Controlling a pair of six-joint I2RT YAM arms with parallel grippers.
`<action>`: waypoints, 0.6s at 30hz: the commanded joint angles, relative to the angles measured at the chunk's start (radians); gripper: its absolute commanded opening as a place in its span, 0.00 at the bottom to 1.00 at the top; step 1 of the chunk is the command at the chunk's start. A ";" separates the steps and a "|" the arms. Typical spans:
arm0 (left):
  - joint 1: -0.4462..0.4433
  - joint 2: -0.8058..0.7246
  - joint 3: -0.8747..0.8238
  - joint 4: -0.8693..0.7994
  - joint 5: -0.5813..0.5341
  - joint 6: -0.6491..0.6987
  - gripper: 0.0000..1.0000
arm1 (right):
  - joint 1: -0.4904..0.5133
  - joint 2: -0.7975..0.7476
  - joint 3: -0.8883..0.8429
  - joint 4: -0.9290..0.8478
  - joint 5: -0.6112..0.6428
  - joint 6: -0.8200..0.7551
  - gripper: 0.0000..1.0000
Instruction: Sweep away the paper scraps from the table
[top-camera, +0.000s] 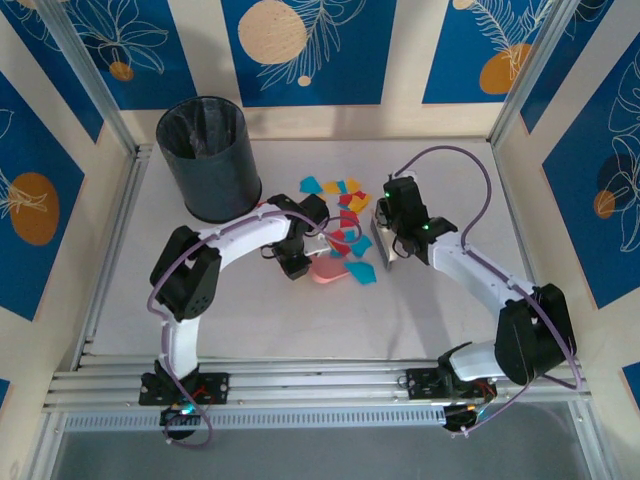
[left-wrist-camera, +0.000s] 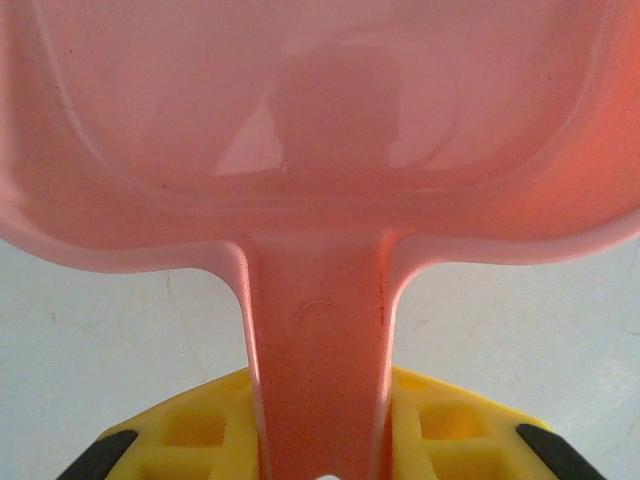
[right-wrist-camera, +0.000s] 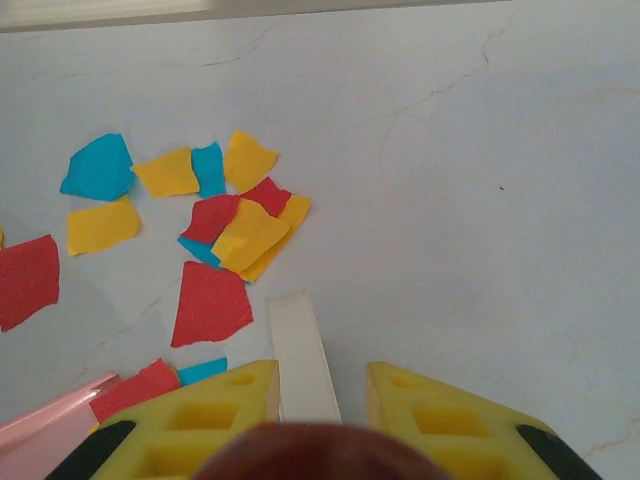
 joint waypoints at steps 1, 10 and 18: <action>-0.009 0.039 0.034 -0.013 -0.034 -0.013 0.00 | 0.009 0.032 0.038 0.009 -0.021 -0.016 0.00; -0.010 0.067 0.077 -0.008 -0.020 -0.002 0.00 | 0.026 0.066 0.055 0.044 -0.194 -0.043 0.00; -0.012 0.071 0.077 -0.005 0.011 0.011 0.00 | 0.035 0.053 0.070 0.077 -0.298 -0.083 0.00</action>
